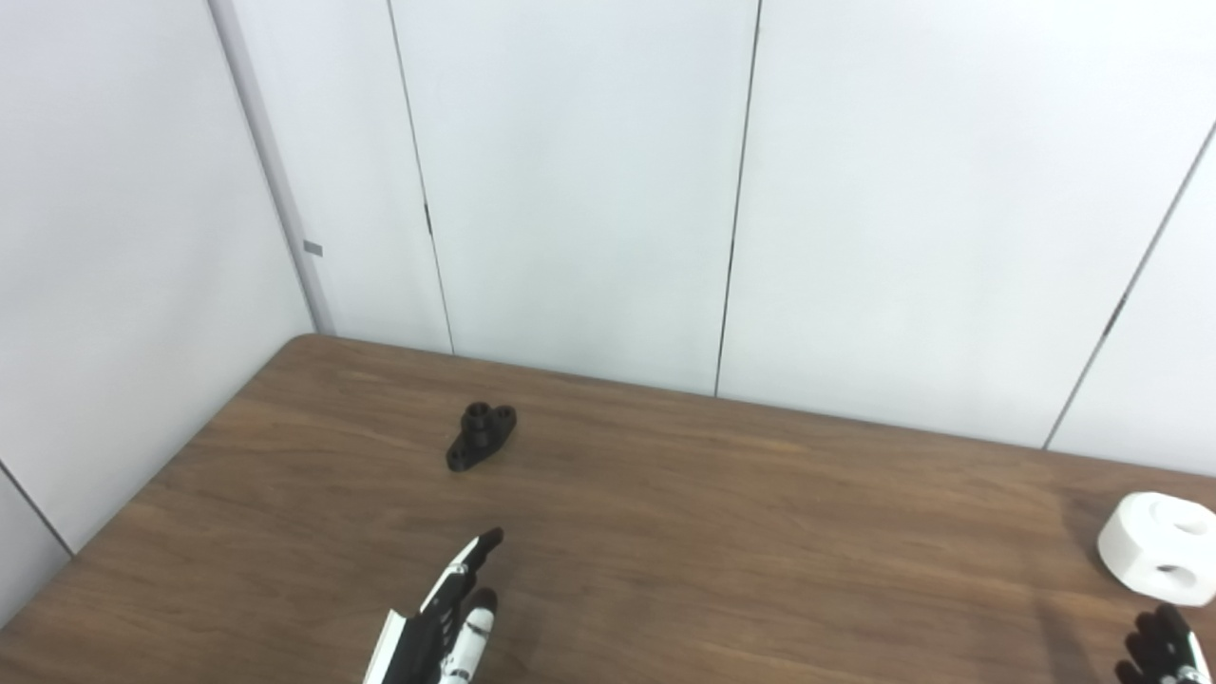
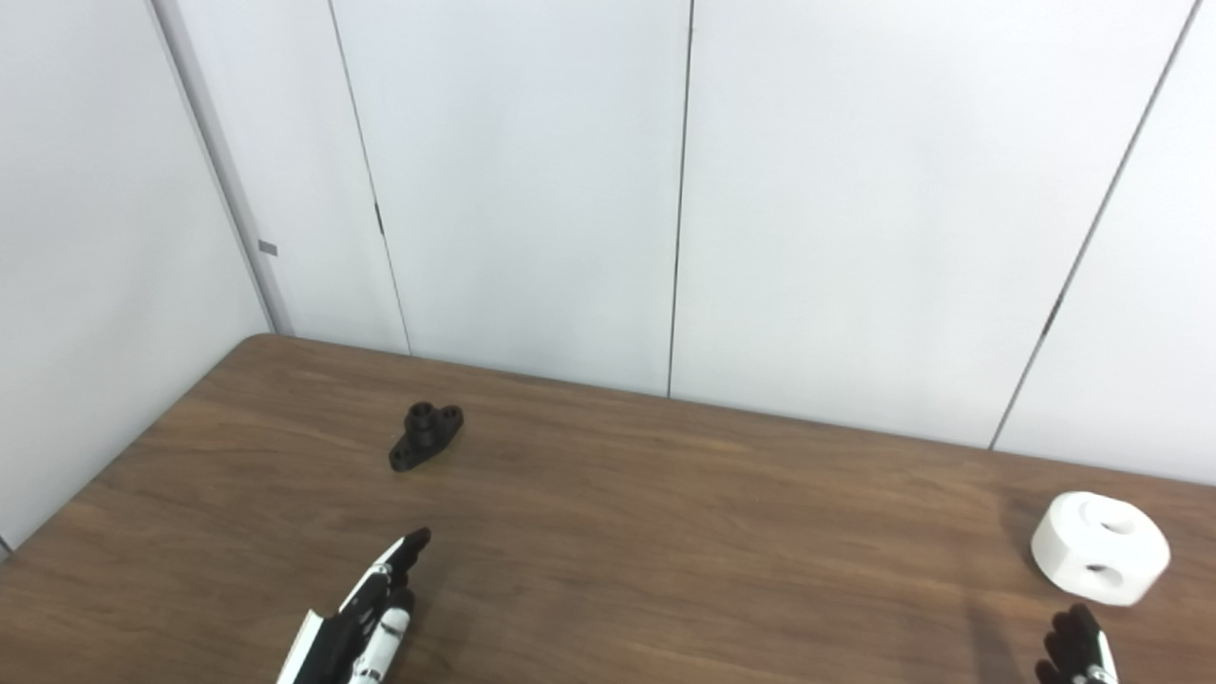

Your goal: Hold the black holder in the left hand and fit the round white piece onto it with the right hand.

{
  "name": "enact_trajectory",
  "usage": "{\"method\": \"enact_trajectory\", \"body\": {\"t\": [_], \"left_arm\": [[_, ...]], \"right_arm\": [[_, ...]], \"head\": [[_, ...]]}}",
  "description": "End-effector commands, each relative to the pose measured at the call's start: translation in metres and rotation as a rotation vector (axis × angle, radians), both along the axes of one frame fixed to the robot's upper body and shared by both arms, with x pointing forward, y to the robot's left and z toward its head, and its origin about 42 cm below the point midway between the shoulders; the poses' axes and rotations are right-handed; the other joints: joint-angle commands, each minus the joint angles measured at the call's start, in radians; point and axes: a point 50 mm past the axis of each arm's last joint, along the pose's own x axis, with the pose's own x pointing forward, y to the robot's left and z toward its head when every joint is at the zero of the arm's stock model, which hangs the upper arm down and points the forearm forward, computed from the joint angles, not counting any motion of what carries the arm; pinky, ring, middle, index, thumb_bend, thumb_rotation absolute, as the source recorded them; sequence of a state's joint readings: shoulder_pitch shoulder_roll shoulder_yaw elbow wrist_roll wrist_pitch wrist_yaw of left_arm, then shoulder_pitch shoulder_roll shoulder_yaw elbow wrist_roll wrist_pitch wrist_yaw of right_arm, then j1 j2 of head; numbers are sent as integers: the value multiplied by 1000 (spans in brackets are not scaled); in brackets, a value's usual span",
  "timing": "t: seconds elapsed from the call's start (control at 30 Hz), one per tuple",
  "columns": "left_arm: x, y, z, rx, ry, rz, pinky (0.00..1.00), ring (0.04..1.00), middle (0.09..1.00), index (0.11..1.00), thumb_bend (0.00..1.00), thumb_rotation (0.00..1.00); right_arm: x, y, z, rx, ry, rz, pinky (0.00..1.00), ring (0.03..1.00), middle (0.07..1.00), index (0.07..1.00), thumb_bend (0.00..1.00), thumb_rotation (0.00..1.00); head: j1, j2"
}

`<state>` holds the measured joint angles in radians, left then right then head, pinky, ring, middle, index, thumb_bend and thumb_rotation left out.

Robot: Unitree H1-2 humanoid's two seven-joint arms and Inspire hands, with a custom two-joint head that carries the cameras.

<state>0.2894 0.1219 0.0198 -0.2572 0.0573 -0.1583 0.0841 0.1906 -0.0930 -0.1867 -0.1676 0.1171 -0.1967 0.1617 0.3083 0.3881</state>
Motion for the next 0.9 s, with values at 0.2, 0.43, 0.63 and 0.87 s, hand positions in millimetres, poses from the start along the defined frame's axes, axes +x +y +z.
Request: {"method": "enact_trajectory", "body": {"t": [0.2, 0.43, 0.63, 0.87], "left_arm": [[7, -14, 35, 46, 7, 143, 901, 939, 938, 897, 678, 252], [29, 2, 67, 174, -65, 149, 784, 867, 895, 882, 859, 205], [47, 20, 83, 367, -50, 224, 896, 927, 931, 879, 848, 274], [72, 44, 90, 493, -36, 303, 971, 973, 923, 870, 866, 342]], "right_arm": [[-30, -10, -23, -9, 115, -29, 1000, 1000, 948, 981, 576, 1000], [-31, -9, -22, -2, 113, -26, 1000, 949, 901, 934, 579, 1000], [-32, -8, -22, -3, 114, -28, 1000, 936, 883, 918, 617, 1000], [-32, -6, -23, 3, 108, -25, 1000, 930, 888, 914, 639, 1000]], "head": [[-8, 7], [-3, 11], [-8, 13], [-17, 13]]}}
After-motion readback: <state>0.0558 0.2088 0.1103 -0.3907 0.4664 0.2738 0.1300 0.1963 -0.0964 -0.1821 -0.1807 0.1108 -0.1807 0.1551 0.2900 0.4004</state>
